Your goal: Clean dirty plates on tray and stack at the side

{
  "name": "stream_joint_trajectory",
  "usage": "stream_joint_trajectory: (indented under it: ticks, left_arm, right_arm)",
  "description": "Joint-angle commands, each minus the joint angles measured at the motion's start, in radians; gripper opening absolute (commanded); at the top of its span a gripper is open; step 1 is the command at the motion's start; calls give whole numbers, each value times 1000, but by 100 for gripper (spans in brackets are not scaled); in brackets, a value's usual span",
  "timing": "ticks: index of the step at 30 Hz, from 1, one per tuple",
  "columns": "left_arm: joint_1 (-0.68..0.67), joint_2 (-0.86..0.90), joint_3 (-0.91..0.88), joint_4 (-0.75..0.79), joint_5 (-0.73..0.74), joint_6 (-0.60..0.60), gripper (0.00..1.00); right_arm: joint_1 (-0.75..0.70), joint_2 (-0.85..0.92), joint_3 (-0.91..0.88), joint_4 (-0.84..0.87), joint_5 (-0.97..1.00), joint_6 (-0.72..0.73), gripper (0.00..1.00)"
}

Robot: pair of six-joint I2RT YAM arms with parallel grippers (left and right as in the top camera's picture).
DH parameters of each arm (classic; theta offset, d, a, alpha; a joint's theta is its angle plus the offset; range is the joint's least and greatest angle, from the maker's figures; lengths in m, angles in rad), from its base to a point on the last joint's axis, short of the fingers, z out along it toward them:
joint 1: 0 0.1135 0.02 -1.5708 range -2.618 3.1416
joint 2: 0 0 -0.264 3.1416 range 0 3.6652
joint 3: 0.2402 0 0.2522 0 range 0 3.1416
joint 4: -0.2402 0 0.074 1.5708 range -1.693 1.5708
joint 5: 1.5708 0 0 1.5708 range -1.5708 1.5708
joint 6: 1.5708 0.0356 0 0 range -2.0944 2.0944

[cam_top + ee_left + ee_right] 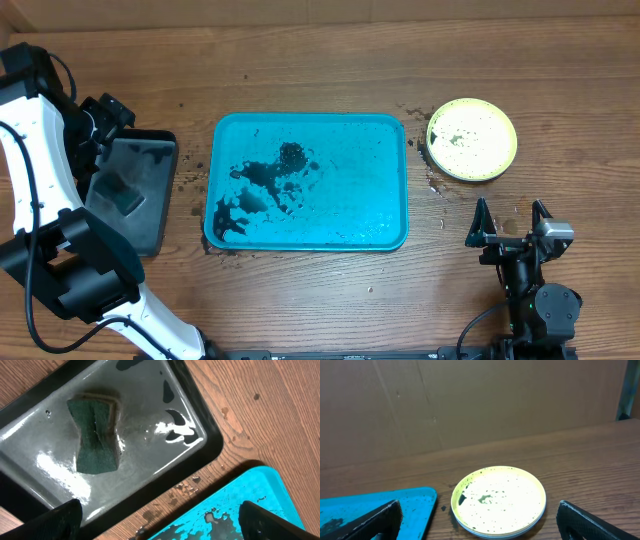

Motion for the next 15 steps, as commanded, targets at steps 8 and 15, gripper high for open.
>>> stream_joint_trajectory:
  ticks: [8,15]
  left_arm:
    - [2,-1,10,-112,54,3,100]
    - [-50,-51,-23,-157,45,1,100]
  right_arm:
    - [6,-12,-11,6,10,3,100]
    - [6,-12,-11,6,10,3,100]
